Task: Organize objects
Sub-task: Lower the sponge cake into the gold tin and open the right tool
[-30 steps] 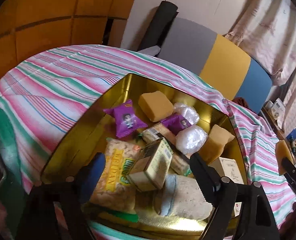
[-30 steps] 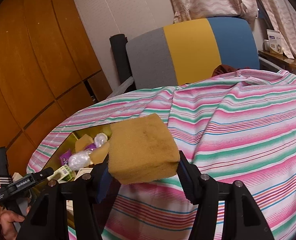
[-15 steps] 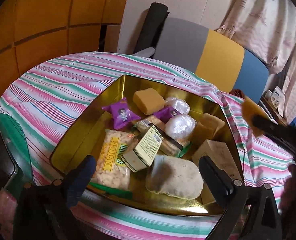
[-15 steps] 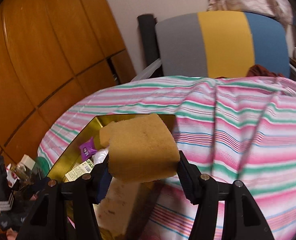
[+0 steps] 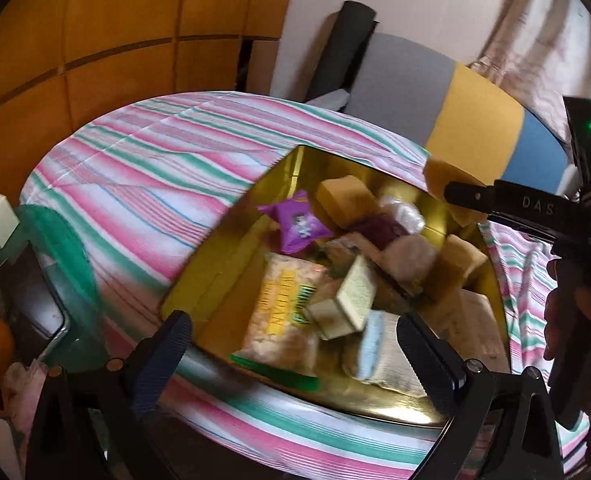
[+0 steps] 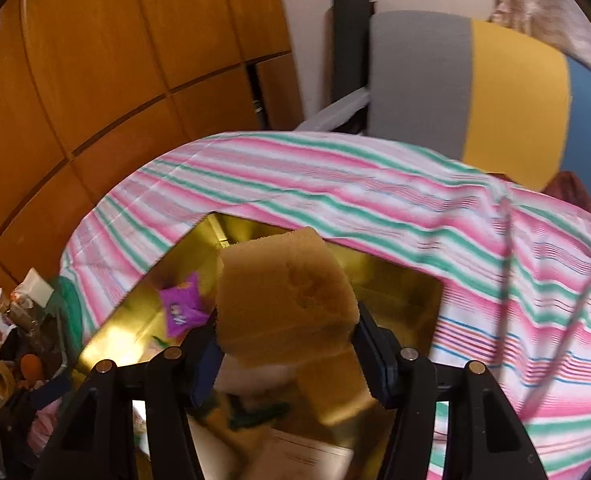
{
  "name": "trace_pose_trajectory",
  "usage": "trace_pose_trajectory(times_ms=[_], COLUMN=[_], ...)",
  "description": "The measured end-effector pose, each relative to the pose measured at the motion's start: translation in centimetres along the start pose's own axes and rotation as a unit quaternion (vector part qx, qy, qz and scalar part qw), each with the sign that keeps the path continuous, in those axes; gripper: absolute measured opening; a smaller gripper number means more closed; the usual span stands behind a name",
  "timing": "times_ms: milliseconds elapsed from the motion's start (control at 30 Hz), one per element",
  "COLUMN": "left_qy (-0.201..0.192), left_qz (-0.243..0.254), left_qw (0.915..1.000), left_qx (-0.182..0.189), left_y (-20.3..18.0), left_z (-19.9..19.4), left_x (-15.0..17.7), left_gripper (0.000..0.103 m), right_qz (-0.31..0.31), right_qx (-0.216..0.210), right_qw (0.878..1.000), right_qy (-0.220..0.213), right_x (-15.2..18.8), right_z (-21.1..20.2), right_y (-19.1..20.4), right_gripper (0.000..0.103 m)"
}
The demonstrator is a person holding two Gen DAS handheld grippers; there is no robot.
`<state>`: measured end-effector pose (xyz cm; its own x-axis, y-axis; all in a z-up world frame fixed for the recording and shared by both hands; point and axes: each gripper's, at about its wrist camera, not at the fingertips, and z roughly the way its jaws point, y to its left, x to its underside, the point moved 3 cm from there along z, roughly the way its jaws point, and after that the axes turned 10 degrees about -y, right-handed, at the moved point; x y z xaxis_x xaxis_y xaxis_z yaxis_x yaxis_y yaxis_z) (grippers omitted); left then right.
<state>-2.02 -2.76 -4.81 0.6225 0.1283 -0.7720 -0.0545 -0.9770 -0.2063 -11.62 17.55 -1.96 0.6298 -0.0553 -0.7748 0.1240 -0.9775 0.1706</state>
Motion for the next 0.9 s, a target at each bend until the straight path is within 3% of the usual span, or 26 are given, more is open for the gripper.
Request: trace_pose_trajectory(times_ms=[233,400,500,667,900], left_qy=[0.015,0.016,0.02,0.03,0.029], left_qz=[-0.016,-0.021,-0.015,-0.014,-0.004], left_qw=[0.9987,0.9986,0.9987,0.9986,0.9984], left_qx=[-0.047,-0.047,-0.044,-0.04,-0.048], left_y=[1.8,2.0,1.6,1.1,0.2], left_z=[0.7,0.4,0.5,0.6,0.1], left_x=[0.3,0.4,0.3,0.6,0.4], left_gripper=[0.103,0.103,0.103,0.103,0.103], right_qz=[-0.025,-0.016,-0.029,-0.055,-0.027], right_qx=[-0.036,-0.049,-0.032,-0.014,0.019], right_qw=[0.998,0.996,0.995,0.997,0.999], right_qy=[0.038,0.07,0.088,0.061,-0.011], right_x=[0.2,1.0,1.7,2.2,2.8], right_z=[3.3,5.8,6.4,3.7,-1.7], right_y=[4.5,5.8,6.0,5.8,4.4], right_gripper=[0.06,0.061,0.062,0.074,0.074])
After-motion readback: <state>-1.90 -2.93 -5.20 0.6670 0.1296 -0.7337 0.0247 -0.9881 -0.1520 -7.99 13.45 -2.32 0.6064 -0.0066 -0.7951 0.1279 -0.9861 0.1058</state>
